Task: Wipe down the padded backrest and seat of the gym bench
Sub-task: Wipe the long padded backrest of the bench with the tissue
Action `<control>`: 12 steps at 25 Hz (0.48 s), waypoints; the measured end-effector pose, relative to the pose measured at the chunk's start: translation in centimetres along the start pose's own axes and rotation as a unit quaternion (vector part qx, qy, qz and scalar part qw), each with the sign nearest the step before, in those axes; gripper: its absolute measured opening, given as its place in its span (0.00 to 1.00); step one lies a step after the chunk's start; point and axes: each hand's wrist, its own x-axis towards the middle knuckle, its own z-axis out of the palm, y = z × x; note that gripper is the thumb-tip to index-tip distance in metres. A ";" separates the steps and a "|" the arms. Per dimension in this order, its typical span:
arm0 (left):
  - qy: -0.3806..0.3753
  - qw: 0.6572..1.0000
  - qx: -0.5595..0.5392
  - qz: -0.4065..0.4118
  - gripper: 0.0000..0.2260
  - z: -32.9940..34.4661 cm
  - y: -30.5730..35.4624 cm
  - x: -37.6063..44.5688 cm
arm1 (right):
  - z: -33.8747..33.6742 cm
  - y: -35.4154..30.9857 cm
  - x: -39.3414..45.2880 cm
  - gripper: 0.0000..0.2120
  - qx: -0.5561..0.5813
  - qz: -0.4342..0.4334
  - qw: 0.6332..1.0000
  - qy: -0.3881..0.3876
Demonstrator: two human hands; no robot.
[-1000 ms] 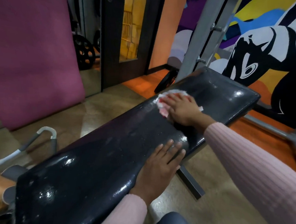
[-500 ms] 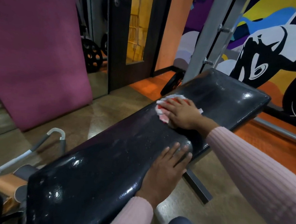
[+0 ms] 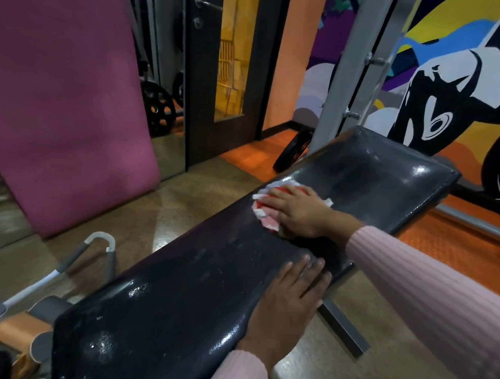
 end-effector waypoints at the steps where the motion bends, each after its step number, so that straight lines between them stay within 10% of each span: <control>1: -0.001 1.000 0.005 0.003 0.20 0.0 -0.1 -0.1 | -0.4 1.3 0.0 0.24 0.010 0.028 1.000 0.004; 6: -0.028 0.998 0.064 0.008 0.20 -0.3 0.0 0.1 | -1.6 0.4 3.5 0.26 -0.019 0.130 0.990 -0.046; 12: 0.006 1.000 0.003 -0.004 0.18 -0.5 0.1 0.5 | -0.7 -1.0 -2.1 0.26 -0.039 -0.062 0.997 -0.036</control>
